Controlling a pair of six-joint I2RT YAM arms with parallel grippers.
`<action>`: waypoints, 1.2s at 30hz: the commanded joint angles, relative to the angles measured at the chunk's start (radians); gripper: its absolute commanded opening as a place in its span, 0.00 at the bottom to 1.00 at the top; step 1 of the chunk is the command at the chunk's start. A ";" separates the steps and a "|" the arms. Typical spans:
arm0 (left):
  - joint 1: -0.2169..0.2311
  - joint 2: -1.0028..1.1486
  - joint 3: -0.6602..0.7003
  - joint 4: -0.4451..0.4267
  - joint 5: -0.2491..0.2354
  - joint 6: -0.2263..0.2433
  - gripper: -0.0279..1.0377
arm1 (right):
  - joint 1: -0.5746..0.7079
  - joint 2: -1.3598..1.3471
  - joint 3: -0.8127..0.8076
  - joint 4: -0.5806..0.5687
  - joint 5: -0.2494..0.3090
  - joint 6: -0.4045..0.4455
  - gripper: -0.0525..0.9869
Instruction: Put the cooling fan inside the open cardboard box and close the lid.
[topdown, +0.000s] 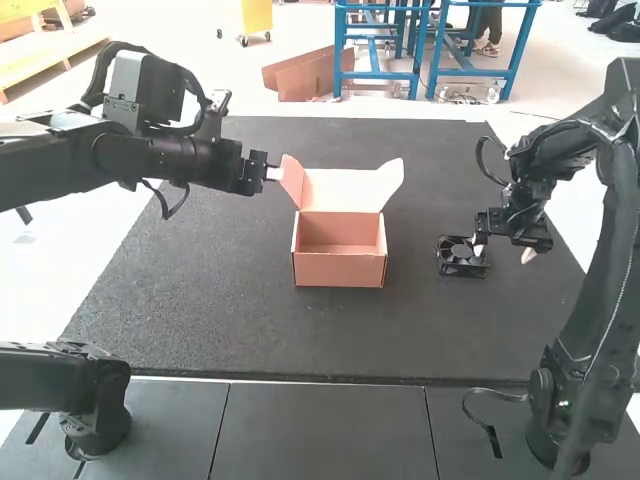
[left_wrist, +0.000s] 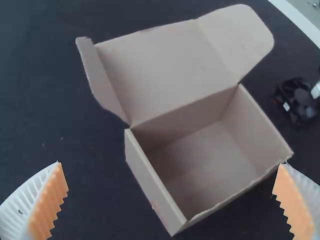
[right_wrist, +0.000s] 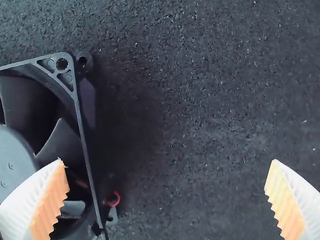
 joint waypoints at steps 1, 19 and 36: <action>0.000 -0.020 0.022 0.007 0.008 0.001 0.94 | -0.017 0.018 0.015 -0.003 0.022 -0.009 0.92; 0.000 -0.041 0.023 -0.001 0.006 0.001 0.94 | -0.012 0.042 -0.016 -0.002 -0.092 -0.005 0.08; 0.000 -0.046 0.002 0.002 -0.009 -0.004 0.94 | -0.002 -0.208 0.064 -0.125 -0.214 0.026 0.04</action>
